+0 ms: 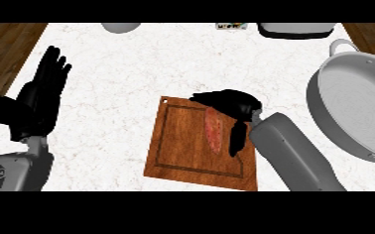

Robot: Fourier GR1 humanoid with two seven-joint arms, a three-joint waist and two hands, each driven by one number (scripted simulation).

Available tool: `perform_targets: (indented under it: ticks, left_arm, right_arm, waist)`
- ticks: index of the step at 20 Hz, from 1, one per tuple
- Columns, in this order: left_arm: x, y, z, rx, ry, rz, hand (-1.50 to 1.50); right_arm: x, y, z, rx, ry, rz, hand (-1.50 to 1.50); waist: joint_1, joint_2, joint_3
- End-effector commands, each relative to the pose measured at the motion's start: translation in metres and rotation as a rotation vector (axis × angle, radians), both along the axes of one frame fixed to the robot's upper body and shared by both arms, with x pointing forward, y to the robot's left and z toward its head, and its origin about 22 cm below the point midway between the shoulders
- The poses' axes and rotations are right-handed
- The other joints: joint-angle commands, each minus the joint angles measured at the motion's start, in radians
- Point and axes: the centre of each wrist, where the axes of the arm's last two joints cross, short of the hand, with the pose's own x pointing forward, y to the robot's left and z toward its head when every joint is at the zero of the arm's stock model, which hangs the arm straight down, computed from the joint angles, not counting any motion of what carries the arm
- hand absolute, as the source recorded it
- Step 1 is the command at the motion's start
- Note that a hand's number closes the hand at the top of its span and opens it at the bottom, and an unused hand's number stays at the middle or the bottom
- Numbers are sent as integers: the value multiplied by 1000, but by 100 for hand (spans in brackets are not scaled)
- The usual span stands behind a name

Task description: Pick the sweet potato from the cutting board and place it in the pot

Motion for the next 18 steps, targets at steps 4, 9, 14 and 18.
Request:
perform_targets:
  ticks: [4, 9, 14, 18]
  left_arm:
    - [2, 2, 3, -6, -15, -26, 0]
    - [-2, 6, 1, -11, 12, -3, 0]
    - [7, 4, -5, 6, 0, 2, 0]
    - [-7, 12, 5, 8, 7, -2, 0]
  right_arm:
    - [1, 9, -30, -50, -14, 7, -150]
    - [-6, 2, -32, -56, -4, -33, -150]
    - [3, 6, -38, -67, -45, 136, 150]
    - [-1, 16, -48, -33, -95, 119, 150]
  waist:
    - [1, 1, 0]
    - [-2, -1, 0]
    - [-1, 1, 0]
    - [2, -1, 0]
